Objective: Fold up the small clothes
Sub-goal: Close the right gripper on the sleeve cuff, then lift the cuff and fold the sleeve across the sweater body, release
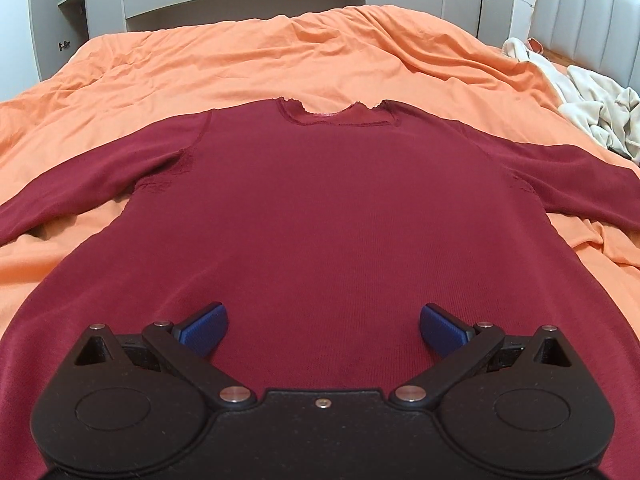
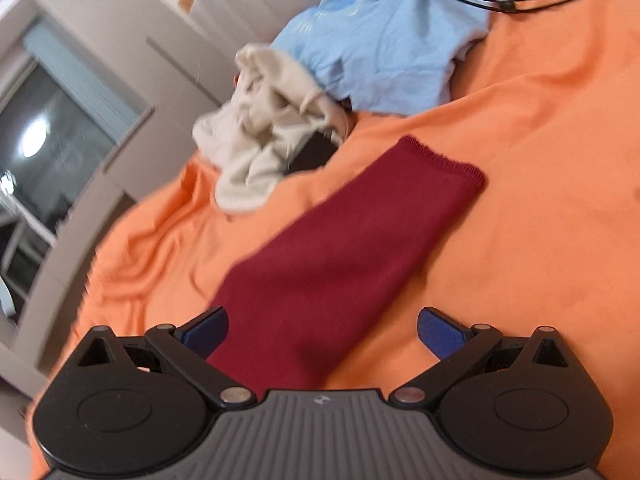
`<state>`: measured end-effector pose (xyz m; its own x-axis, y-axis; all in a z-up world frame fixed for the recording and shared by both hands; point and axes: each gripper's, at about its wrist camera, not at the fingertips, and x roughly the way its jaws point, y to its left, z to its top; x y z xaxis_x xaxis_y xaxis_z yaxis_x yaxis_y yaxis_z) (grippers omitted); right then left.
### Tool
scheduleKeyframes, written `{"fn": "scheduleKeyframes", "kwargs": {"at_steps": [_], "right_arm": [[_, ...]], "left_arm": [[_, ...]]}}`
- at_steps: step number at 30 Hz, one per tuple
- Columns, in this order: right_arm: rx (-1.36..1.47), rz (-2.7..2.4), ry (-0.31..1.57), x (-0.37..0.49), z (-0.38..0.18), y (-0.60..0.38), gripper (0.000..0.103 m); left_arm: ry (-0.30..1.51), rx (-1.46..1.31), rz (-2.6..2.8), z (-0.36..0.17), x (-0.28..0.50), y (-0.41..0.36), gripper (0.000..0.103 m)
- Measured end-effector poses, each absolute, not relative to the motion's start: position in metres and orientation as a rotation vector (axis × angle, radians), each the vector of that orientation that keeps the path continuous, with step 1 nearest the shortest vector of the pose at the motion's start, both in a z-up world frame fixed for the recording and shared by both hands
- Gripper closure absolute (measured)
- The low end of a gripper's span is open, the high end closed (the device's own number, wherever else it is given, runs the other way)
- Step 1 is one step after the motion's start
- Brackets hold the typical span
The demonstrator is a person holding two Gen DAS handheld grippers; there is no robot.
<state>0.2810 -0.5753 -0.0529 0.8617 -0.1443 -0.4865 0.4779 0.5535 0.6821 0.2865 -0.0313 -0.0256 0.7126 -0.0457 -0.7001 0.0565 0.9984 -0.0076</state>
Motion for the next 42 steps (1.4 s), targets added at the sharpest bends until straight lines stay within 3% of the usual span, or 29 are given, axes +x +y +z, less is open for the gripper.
{"fn": "scheduleKeyframes", "kwargs": {"at_steps": [3, 6, 8, 9, 11, 14, 22, 32, 37, 42], "right_arm": [[0.919, -0.398, 0.379, 0.284, -0.056, -0.582, 0.002], [0.889, -0.448, 0.370, 0.290, -0.055, -0.584, 0.017], [0.863, -0.492, 0.361, 0.291, -0.054, -0.584, 0.040], [0.850, -0.506, 0.362, 0.291, -0.054, -0.583, 0.046], [0.823, -0.539, 0.367, 0.292, -0.054, -0.585, 0.076], [0.808, -0.556, 0.365, 0.293, -0.052, -0.586, 0.095], [0.468, -0.391, 0.285, 0.308, 0.003, -0.531, 0.097], [0.084, -0.016, 0.186, 0.352, 0.072, -0.377, 0.097], [-0.167, 0.147, 0.163, 0.370, 0.078, -0.275, 0.097], [-0.616, 0.271, 0.189, 0.377, 0.044, -0.164, 0.097]], "left_arm": [[0.775, 0.016, -0.056, -0.026, 0.287, -0.031, 0.000], [0.776, 0.018, -0.056, -0.026, 0.287, -0.031, 0.000], [0.775, 0.019, -0.056, -0.027, 0.286, -0.032, 0.000], [0.775, 0.019, -0.055, -0.027, 0.286, -0.032, 0.000], [0.774, 0.021, -0.055, -0.027, 0.287, -0.032, 0.000], [0.772, 0.026, -0.052, -0.029, 0.287, -0.033, 0.000], [0.774, 0.011, -0.054, -0.028, 0.288, -0.032, 0.000], [0.745, -0.127, -0.080, -0.007, 0.294, -0.008, 0.001], [0.678, -0.140, -0.025, 0.014, 0.299, 0.012, 0.001], [0.606, -0.233, 0.046, 0.037, 0.299, 0.046, 0.001]]}}
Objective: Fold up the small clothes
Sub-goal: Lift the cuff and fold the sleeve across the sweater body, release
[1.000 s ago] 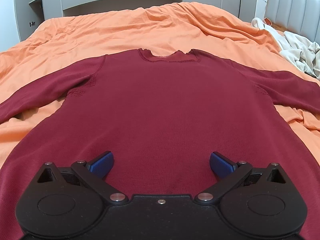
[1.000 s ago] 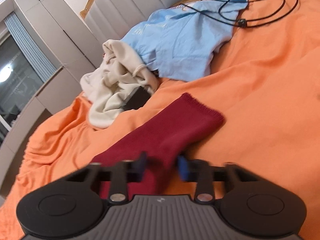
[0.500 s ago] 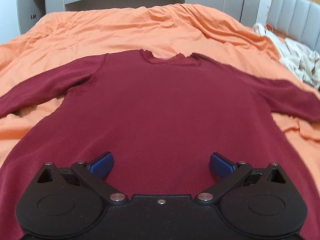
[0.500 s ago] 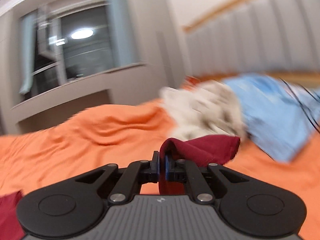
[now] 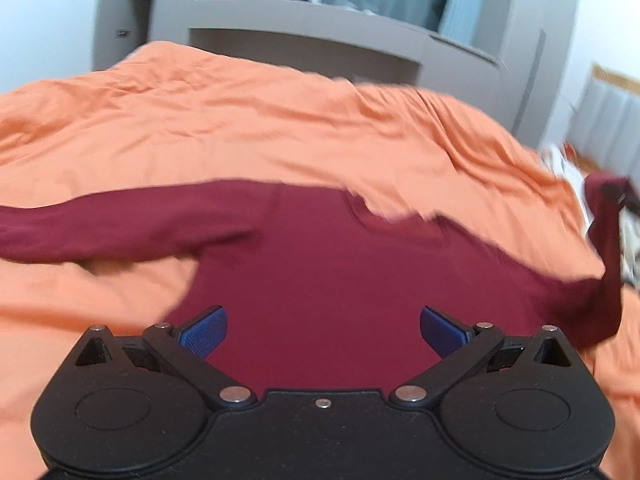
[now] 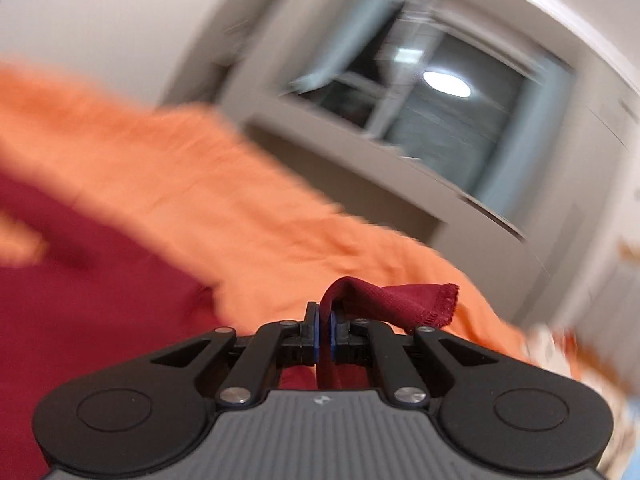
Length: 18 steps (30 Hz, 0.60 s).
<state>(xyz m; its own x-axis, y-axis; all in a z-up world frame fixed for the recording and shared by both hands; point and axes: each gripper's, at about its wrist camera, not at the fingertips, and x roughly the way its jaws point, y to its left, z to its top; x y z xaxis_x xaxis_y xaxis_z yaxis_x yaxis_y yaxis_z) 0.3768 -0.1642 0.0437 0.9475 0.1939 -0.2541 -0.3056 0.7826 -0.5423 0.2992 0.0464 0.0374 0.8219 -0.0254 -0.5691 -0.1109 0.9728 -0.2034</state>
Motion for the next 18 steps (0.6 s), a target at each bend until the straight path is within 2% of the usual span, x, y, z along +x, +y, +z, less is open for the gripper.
{"fn": "scheduleKeyframes", "kwargs": {"at_steps": [7, 13, 15, 17, 18], "right_arm": [[-1.175, 0.373, 0.188, 0.352, -0.041, -0.072, 0.097], [-1.260, 0.492, 0.228, 0.325, -0.073, -0.064, 0.093], [-1.229, 0.513, 0.235, 0.314, -0.067, -0.071, 0.079], [-1.166, 0.528, 0.245, 0.307, -0.057, -0.081, 0.051], [-1.136, 0.536, 0.250, 0.303, -0.048, -0.089, 0.045]], "left_arm": [[0.556, -0.354, 0.129, 0.055, 0.296, 0.089, 0.001], [0.553, -0.392, 0.168, 0.056, 0.296, 0.104, 0.001], [0.561, -0.400, 0.170, 0.054, 0.297, 0.106, 0.001], [0.570, -0.402, 0.171, 0.052, 0.298, 0.107, 0.001], [0.574, -0.402, 0.170, 0.051, 0.299, 0.107, 0.001]]}}
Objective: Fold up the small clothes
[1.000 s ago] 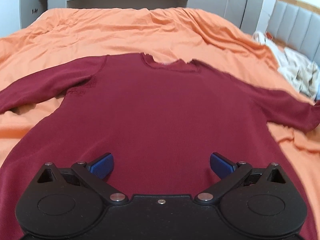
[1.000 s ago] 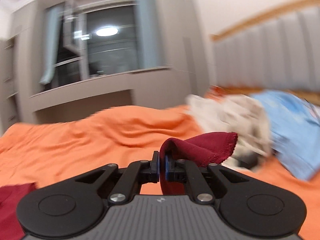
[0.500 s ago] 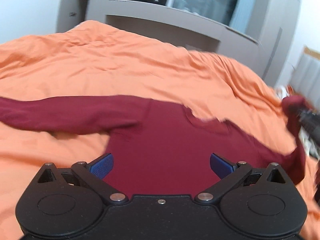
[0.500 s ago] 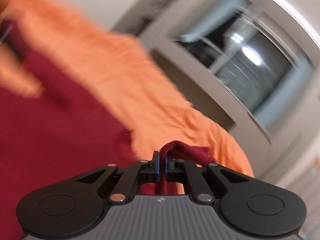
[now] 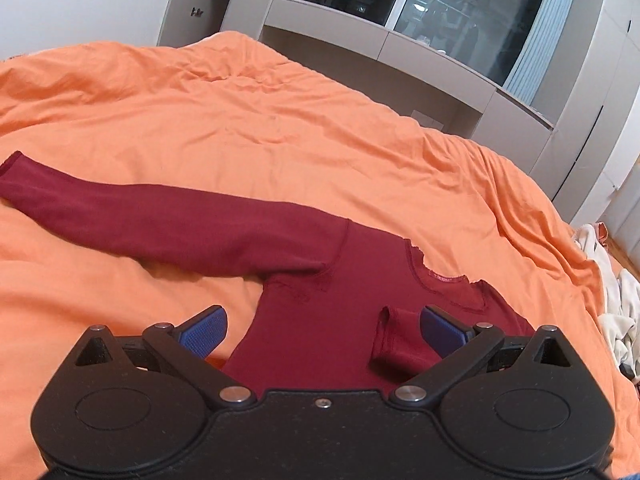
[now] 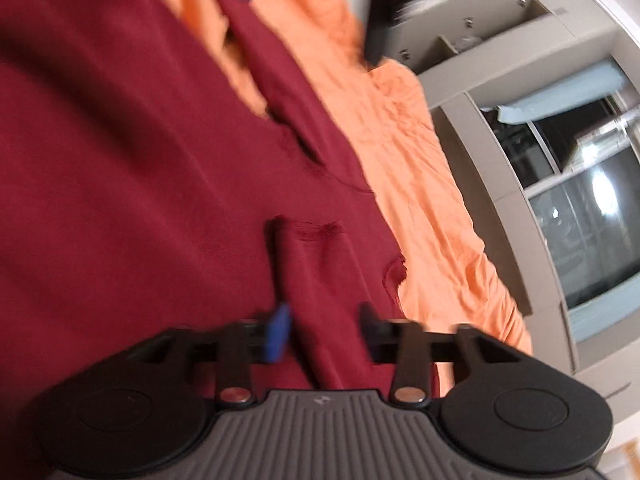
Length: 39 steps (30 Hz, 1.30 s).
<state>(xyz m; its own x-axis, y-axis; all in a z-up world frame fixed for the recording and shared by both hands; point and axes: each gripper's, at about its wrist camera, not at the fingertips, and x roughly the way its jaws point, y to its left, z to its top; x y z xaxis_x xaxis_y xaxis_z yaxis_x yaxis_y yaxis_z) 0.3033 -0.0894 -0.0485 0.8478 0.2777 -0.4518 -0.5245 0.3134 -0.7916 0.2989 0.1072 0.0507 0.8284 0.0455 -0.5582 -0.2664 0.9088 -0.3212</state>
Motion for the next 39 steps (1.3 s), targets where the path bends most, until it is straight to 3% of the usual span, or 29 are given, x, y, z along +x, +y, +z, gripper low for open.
{"fn": "scheduleKeyframes", "kwargs": {"at_steps": [2, 8, 23, 34, 39], "right_arm": [[-1.079, 0.539, 0.258, 0.294, -0.034, -0.108, 0.027], [-0.941, 0.425, 0.272, 0.268, -0.006, -0.177, 0.001], [-0.527, 0.009, 0.532, 0.330, -0.030, -0.300, 0.000], [-0.483, -0.012, 0.472, 0.337, -0.032, -0.301, 0.000], [-0.431, -0.049, 0.482, 0.346, -0.031, -0.310, 0.000]], "left_arm": [[0.584, -0.398, 0.170, 0.048, 0.301, 0.107, 0.001], [0.628, -0.378, 0.137, 0.035, 0.313, 0.101, 0.001], [0.824, -0.226, 0.098, -0.031, 0.369, 0.072, 0.001], [0.898, -0.072, 0.125, -0.041, 0.378, 0.053, 0.000], [0.810, -0.175, 0.071, -0.036, 0.369, 0.064, 0.000]]}}
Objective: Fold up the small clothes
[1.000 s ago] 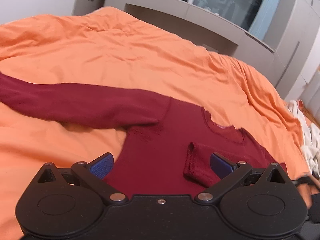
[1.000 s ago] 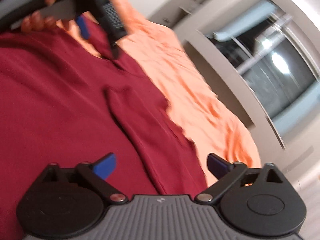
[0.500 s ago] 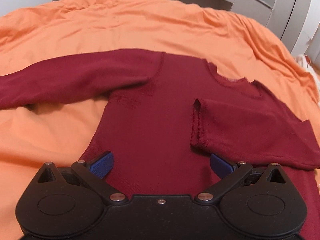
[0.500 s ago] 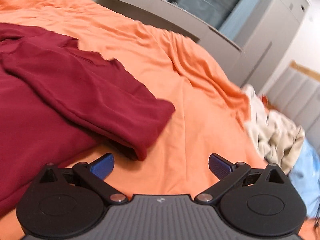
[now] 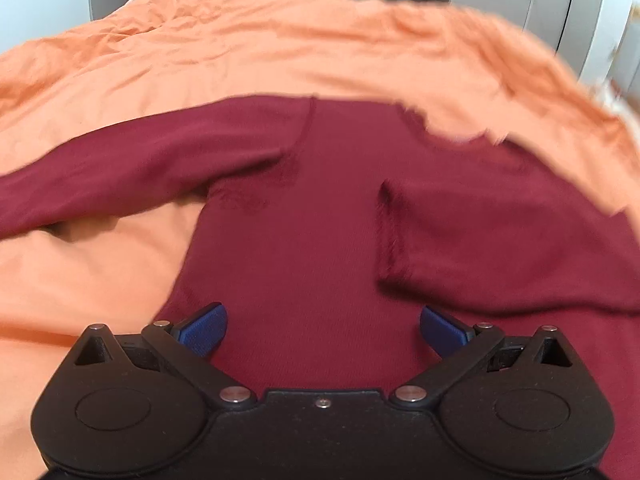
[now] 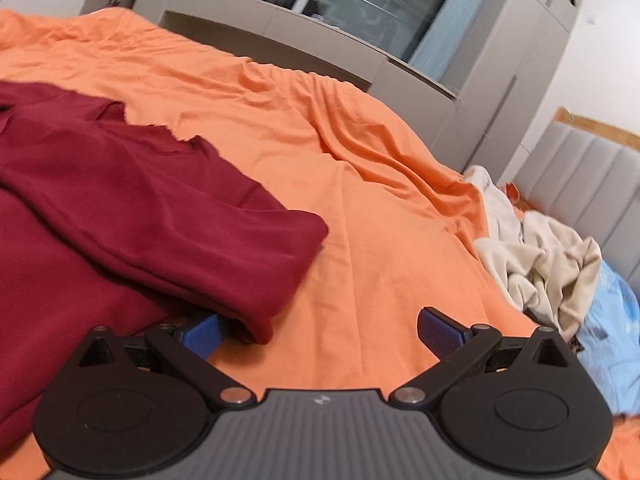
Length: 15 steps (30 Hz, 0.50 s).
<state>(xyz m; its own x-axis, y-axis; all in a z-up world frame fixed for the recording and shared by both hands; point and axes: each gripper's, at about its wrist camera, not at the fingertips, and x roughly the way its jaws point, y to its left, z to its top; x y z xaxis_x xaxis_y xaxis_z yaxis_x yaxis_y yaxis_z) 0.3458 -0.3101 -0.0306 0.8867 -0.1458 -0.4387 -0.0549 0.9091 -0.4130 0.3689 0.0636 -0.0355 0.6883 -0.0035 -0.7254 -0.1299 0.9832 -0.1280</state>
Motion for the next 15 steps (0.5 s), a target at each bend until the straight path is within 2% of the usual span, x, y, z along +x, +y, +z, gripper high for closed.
{"fn": "scheduleKeyframes", "kwargs": {"at_steps": [5, 10, 15], "right_arm": [[-0.318, -0.099, 0.534, 0.354, -0.029, -0.329, 0.000], [-0.294, -0.128, 0.594, 0.359, -0.035, -0.335, 0.000], [-0.340, -0.125, 0.616, 0.360, -0.040, -0.328, 0.000]], "left_arm": [[0.793, -0.267, 0.060, -0.038, 0.374, 0.070, 0.000], [0.884, -0.138, 0.094, -0.046, 0.388, 0.053, 0.000], [0.902, -0.077, 0.110, -0.048, 0.393, 0.044, 0.000]]}}
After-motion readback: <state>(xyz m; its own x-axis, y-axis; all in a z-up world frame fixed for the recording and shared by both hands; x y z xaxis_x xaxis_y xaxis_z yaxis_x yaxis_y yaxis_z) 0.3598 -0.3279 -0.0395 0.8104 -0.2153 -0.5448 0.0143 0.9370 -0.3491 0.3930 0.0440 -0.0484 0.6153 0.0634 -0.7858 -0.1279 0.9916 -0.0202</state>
